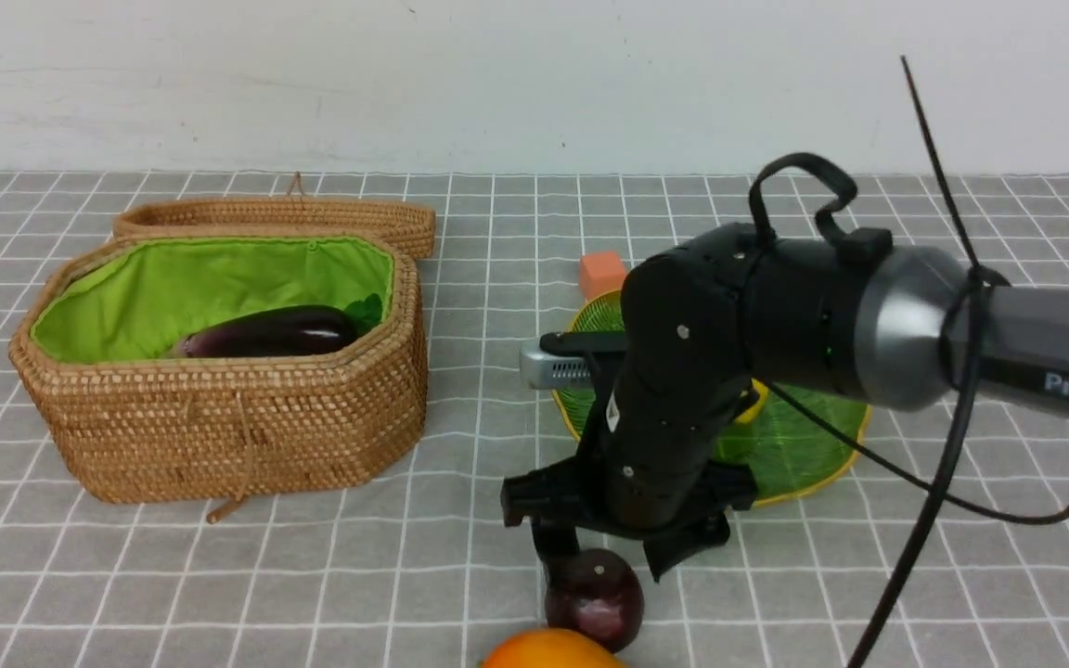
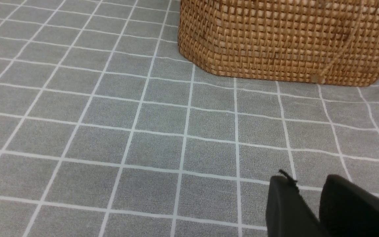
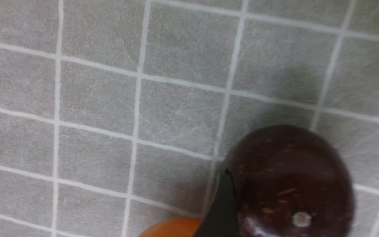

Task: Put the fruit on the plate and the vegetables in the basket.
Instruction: Use the right arm to grab a mangosteen and put it into the right plate

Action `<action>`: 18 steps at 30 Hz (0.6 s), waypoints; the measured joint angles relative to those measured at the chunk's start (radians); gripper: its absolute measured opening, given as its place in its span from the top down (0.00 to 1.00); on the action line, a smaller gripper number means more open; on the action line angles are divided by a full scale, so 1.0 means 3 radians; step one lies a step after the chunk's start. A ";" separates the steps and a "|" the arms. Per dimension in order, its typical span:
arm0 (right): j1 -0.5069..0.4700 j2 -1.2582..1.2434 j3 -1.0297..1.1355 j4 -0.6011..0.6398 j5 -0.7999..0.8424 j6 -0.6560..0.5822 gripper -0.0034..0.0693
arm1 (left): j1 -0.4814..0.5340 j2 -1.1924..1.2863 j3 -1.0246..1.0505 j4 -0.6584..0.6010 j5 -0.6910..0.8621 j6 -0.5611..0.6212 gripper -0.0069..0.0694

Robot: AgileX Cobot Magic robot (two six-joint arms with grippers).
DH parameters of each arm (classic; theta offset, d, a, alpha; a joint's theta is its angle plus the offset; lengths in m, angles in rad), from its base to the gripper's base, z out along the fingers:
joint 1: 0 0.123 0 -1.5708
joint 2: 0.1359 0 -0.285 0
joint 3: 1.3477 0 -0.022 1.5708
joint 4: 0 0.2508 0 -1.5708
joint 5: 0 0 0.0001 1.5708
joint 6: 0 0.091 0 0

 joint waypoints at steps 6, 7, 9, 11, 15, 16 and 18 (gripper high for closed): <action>0.0000 0.0121 0.0014 0.0102 0.0026 0.0004 0.14 | 0.0000 0.0000 0.0000 0.0000 0.0000 0.0000 0.69; 0.0000 0.0125 0.0014 0.0105 0.0026 0.0004 0.14 | 0.0000 0.0000 0.0000 0.0000 0.0000 0.0000 0.69; 0.0000 0.0150 0.0014 0.0111 0.0030 0.0004 0.14 | 0.0000 0.0000 0.0000 0.0000 0.0000 0.0000 0.68; 0.0000 0.0153 0.0014 0.0111 0.0027 -0.0009 0.14 | 0.0000 0.0000 0.0000 0.0000 0.0000 0.0000 0.68; 0.0000 0.0153 0.0014 0.0111 0.0026 -0.0040 0.20 | 0.0000 0.0000 0.0000 0.0000 0.0000 0.0000 0.68; 0.0000 0.0153 0.0014 0.0111 0.0026 -0.0044 0.20 | 0.0000 0.0000 0.0000 0.0000 0.0000 0.0000 0.68; 0.0000 0.0140 0.0014 0.0111 0.0026 -0.0051 0.20 | 0.0000 0.0000 0.0000 0.0000 0.0000 0.0000 0.68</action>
